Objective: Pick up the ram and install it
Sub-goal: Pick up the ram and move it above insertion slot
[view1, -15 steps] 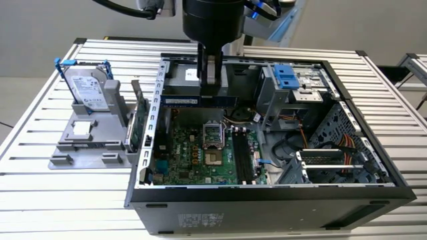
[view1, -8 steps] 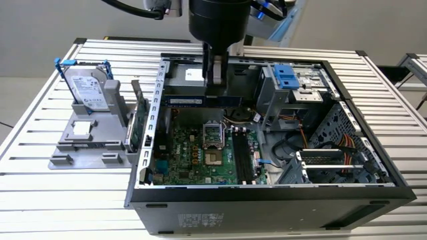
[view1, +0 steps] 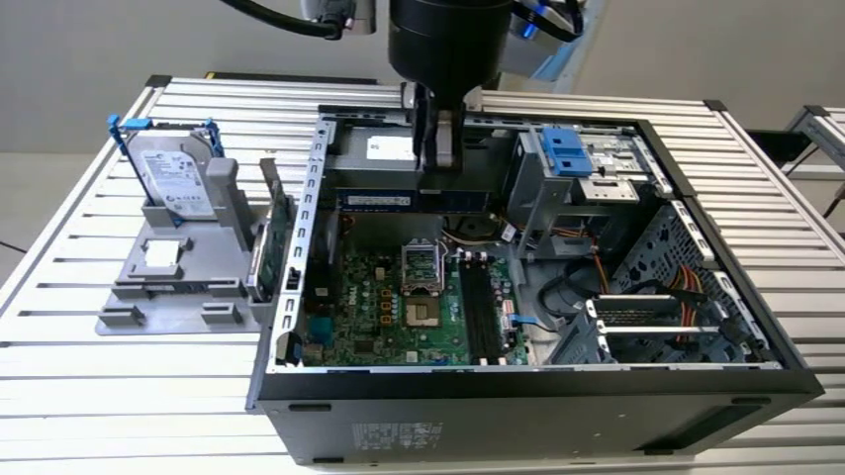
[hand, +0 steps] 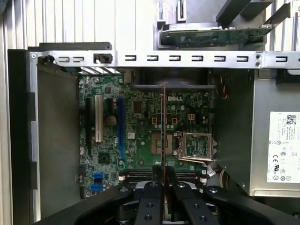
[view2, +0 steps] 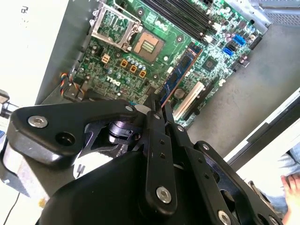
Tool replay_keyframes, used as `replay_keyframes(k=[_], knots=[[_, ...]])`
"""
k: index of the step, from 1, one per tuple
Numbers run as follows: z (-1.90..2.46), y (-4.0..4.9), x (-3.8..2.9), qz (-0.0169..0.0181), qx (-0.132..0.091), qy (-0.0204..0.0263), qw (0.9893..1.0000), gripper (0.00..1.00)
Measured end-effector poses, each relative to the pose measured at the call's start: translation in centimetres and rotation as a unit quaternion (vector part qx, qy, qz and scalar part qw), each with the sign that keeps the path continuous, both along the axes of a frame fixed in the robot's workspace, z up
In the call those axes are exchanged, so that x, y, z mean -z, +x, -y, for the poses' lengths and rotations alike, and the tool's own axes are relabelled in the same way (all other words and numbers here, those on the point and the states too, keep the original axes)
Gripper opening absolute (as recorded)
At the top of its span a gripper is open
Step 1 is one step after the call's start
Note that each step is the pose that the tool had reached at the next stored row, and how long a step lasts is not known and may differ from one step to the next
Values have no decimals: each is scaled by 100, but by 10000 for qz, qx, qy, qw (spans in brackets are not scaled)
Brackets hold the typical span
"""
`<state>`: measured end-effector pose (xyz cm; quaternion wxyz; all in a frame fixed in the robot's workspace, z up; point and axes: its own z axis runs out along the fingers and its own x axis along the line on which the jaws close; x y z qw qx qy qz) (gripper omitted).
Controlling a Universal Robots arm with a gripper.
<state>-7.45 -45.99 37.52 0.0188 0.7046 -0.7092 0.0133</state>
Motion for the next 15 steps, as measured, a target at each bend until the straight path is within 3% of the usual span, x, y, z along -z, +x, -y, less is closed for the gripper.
replay_keyframes(k=[15], knots=[[-20, 193, 0, 0, 0, 0, 10000, 0]])
